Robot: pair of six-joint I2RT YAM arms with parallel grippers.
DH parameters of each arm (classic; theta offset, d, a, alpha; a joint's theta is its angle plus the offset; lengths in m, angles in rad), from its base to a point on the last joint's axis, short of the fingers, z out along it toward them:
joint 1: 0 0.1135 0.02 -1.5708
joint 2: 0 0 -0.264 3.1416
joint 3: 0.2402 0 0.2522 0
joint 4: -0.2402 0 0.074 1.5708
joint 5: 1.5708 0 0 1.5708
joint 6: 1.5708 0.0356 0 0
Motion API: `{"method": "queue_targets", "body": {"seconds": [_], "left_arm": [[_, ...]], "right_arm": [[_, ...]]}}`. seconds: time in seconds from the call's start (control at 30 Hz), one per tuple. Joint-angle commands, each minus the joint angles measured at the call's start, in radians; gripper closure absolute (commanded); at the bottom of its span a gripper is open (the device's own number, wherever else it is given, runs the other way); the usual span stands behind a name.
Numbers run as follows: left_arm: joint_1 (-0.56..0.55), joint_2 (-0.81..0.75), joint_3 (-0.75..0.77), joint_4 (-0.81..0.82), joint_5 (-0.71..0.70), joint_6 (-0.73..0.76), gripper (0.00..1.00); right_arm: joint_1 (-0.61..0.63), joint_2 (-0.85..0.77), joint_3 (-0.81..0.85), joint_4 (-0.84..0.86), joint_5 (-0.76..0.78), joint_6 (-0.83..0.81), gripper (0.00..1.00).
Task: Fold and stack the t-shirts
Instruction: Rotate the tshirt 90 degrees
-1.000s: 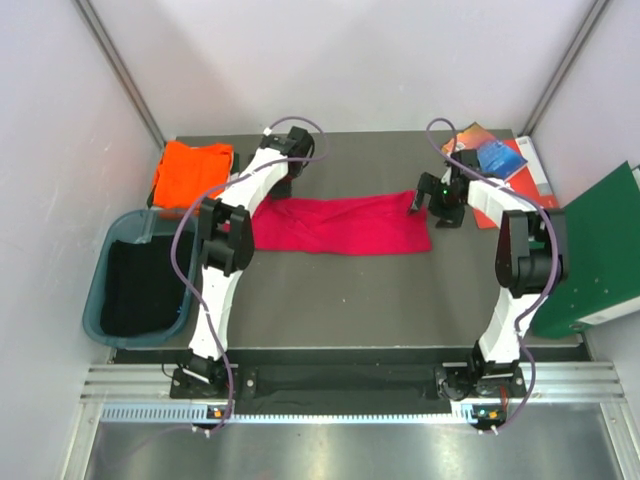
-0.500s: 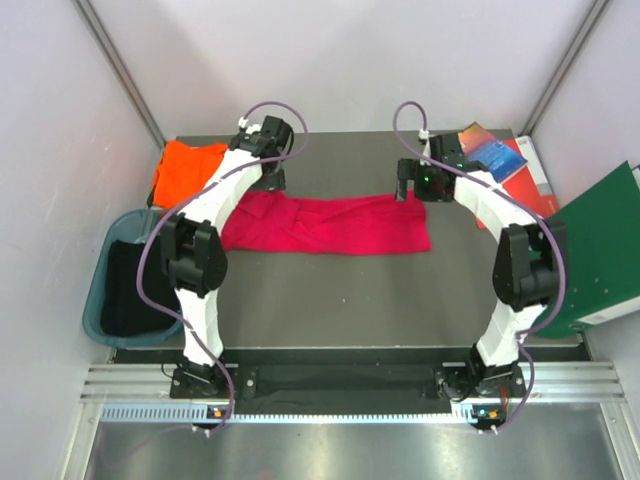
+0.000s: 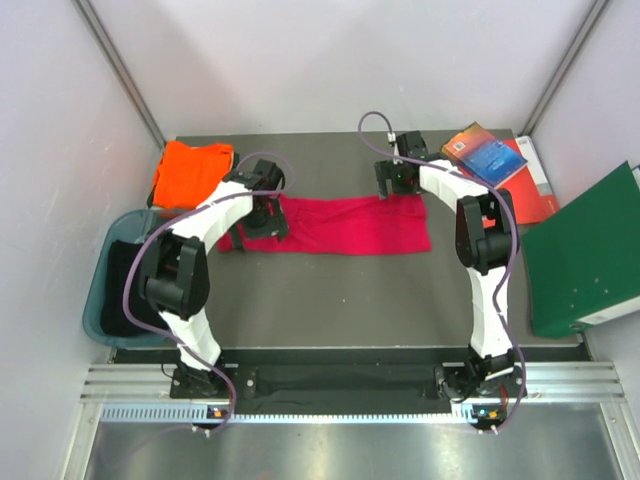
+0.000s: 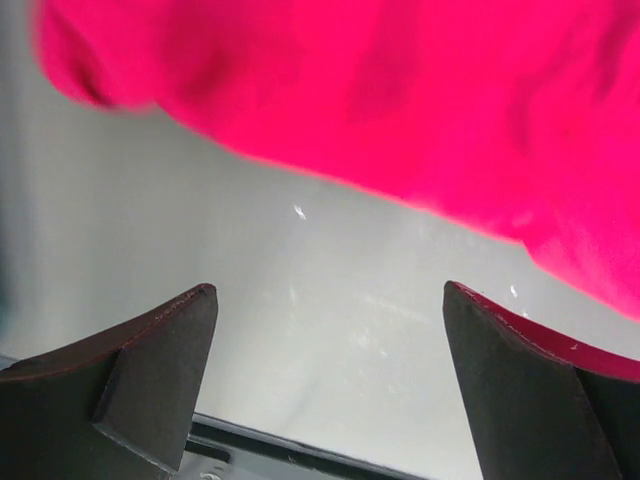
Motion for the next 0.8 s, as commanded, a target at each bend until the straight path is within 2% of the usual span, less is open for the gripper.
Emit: {"method": "queue_targets", "body": {"seconds": [0.0, 0.17, 0.23, 0.27, 0.3, 0.33, 0.47, 0.67, 0.73, 0.77], "left_arm": [[0.0, -0.139, -0.113, 0.103, 0.162, -0.132, 0.01], [0.003, -0.116, -0.136, 0.128, 0.161, -0.166, 0.01], [0.009, -0.081, -0.109, 0.109, 0.15, -0.172, 0.01], [0.013, -0.069, -0.1, 0.103, 0.145, -0.18, 0.01], [0.017, -0.044, -0.092, 0.097, 0.138, -0.186, 0.01], [0.022, -0.03, -0.083, 0.094, 0.141, -0.195, 0.01], [0.049, 0.028, -0.083, 0.097, 0.176, -0.221, 0.01], [0.092, 0.09, -0.078, 0.098, 0.207, -0.238, 0.01], [0.102, 0.096, -0.09, 0.129, 0.226, -0.241, 0.03], [0.106, 0.109, -0.093, 0.14, 0.23, -0.241, 0.08]], "right_arm": [[-0.034, 0.026, 0.083, 0.068, -0.011, -0.04, 0.01], [-0.063, 0.084, 0.146, 0.026, -0.085, -0.045, 0.03], [-0.069, 0.076, 0.13, 0.025, -0.094, -0.04, 0.12], [-0.072, 0.07, 0.102, 0.026, -0.103, -0.042, 0.18], [-0.07, 0.057, 0.088, 0.026, -0.099, -0.042, 0.31], [-0.079, 0.05, 0.072, 0.029, -0.102, -0.043, 0.34], [-0.086, 0.035, 0.011, -0.006, -0.111, -0.051, 0.36], [-0.086, -0.005, -0.067, -0.067, -0.117, -0.048, 0.27], [-0.086, -0.01, -0.1, -0.066, -0.122, -0.04, 0.31], [-0.087, -0.005, -0.101, -0.072, -0.123, -0.034, 0.42]]}}
